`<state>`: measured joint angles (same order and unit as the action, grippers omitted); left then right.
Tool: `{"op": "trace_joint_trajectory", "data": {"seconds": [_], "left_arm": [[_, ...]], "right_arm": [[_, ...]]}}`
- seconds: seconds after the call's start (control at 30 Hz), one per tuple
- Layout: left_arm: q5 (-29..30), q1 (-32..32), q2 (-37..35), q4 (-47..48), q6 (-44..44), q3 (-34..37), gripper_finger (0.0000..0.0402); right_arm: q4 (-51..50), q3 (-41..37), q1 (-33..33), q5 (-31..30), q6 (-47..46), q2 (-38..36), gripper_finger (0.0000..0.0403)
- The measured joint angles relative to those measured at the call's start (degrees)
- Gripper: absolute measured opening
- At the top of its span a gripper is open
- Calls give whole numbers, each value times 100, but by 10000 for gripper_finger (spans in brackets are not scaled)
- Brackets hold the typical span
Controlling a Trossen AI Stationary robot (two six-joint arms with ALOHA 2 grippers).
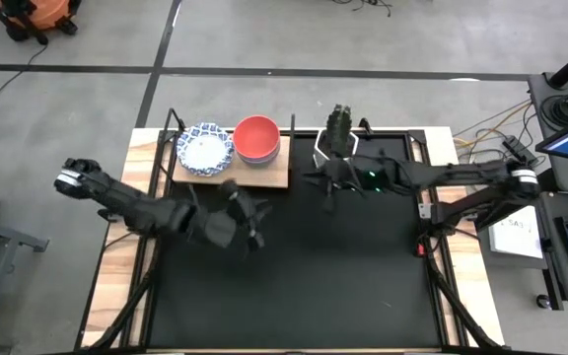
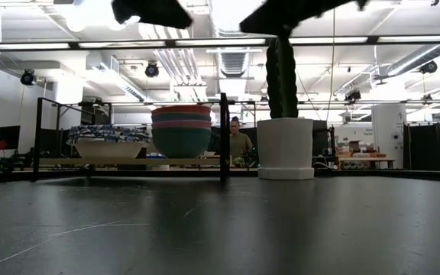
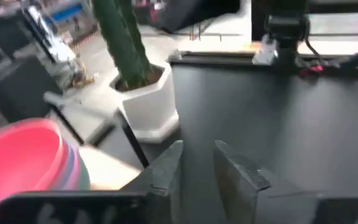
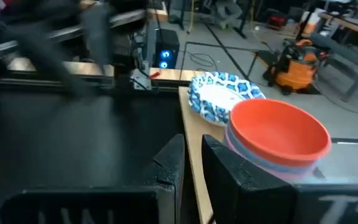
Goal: Place and stack bowls onto a shelf
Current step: Stack the orange bowl on top of the blue bowl on the shelf, then return to Home Position
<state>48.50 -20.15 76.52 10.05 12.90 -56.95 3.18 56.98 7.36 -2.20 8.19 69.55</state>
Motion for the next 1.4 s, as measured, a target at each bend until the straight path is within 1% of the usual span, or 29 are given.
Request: {"op": "trace_joint_trajectory", "data": {"seconds": [0.07, 0.17, 0.23, 0.27, 0.3, 0.37, 0.43, 0.47, 0.5, 0.57, 0.73, 0.9, 1.03, 1.13, 1.23, 1.33, 1.4], "left_arm": [[-296, 496, -7, -441, -637, -2, 51], [-372, 1291, -9, -785, -1352, -2, 17], [-504, 1862, 18, -979, -1678, -2, 5], [-678, 2162, 48, -1084, -1785, -2, 5], [-945, 2459, 111, -1189, -1860, -2, 6], [-1818, 3054, 273, -1434, -1974, -2, 6], [-2659, 3595, 507, -1720, -1985, -2, 2], [-2960, 3819, 632, -1847, -1943, -8, 1], [-3134, 4031, 753, -1954, -1893, -10, 1], [-3270, 4335, 995, -2133, -1804, -11, 1], [-3308, 4609, 1398, -2159, -1786, -11, 0], [-3306, 4630, 1646, -2277, -1789, -11, 0], [-3274, 4630, 1699, -2354, -1781, -13, 0], [-3255, 4628, 1600, -2300, -1778, -11, 0], [-3251, 4614, 1356, -2192, -1757, -13, 0], [-3246, 4506, 1003, -1651, -1494, -13, 0], [-3284, 4350, 692, -1157, -1253, -6, 0]], "right_arm": [[120, -389, -217, -218, -46, -328, 47], [493, -924, -586, -455, -177, -714, 47], [874, -1266, -829, -620, -221, -884, 47], [1008, -1410, -929, -745, -220, -953, 47], [1099, -1540, -1010, -914, -219, -1004, 47], [1199, -1748, -1144, -1186, -228, -1071, 47], [1210, -1875, -1229, -1299, -281, -1123, 47], [1215, -1928, -1249, -1301, -312, -1150, 47], [1212, -1980, -1249, -1303, -341, -1169, 47], [1227, -2042, -1248, -1343, -416, -1174, 47], [1218, -2082, -1251, -1344, -390, -1142, 47], [1210, -2082, -1236, -1360, -278, -1085, 47], [1193, -2082, -1236, -1436, -267, -1050, 47], [1197, -2082, -1236, -1438, -267, -1029, 47], [1175, -2082, -1236, -1438, -267, -1023, 47], [1102, -2084, -1236, -1431, -243, -1024, 47], [1091, -2162, -1236, -1285, -80, -1029, 47]]}}
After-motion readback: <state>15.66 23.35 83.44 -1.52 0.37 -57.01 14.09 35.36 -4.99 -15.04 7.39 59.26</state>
